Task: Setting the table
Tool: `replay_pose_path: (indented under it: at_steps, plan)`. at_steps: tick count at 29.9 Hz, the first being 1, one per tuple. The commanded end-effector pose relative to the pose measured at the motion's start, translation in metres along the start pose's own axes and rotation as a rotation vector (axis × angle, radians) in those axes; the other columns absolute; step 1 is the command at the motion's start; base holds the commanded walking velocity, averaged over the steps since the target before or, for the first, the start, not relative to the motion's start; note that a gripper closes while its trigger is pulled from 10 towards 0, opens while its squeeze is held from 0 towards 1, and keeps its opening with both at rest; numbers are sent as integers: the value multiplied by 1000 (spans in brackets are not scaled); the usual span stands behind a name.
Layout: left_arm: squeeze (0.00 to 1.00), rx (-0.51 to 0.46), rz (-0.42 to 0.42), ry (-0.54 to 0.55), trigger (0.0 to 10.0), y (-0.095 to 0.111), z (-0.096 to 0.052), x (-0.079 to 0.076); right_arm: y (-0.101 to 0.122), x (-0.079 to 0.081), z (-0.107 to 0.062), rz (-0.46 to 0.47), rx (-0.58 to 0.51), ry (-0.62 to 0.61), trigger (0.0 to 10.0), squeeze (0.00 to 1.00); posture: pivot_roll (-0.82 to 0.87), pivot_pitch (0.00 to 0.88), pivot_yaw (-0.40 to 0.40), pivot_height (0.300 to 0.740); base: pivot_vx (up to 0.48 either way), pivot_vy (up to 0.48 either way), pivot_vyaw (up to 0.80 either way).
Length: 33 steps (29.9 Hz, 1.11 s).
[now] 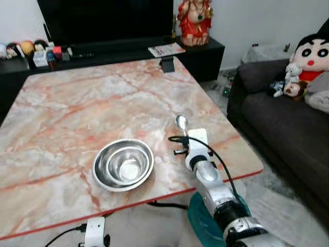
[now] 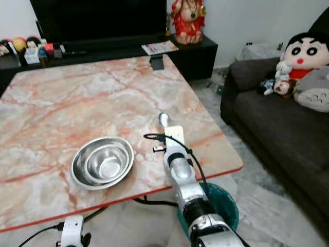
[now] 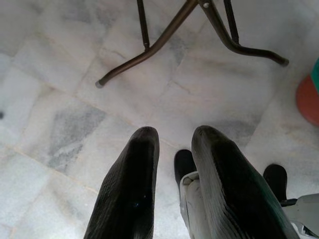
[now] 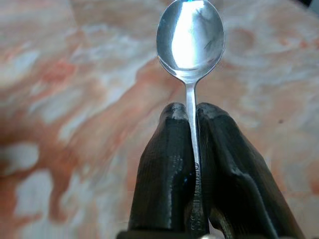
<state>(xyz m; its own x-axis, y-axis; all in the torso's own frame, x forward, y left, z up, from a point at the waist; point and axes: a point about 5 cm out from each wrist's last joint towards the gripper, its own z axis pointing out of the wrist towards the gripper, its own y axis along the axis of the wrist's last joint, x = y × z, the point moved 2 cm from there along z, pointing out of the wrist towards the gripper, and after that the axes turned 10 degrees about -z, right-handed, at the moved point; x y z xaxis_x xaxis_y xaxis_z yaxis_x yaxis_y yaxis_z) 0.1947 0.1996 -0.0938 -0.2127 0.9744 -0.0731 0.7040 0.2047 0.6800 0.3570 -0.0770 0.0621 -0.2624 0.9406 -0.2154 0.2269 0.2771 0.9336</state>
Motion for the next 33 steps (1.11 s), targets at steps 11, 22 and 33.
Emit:
replay_pose_path:
  at_steps: [11, 22, 33]
  plan:
    - [0, 11, 19, -7, 10000, 0, 0, 0, -3, 29, -3, -48, 76, 171, 10000, 0, -7, 0, 17, 740, 0, 0, 0]
    - [0, 14, 22, -4, 10000, -1, 0, 1, 2, 32, 3, -22, 93, 135, 10000, 0, 1, 0, 18, 740, 0, 0, 0]
    - [0, 14, 30, -4, 10000, -1, 0, 2, 0, 34, 3, -13, 99, 126, 10000, 0, 1, 0, 21, 740, 0, 0, 0]
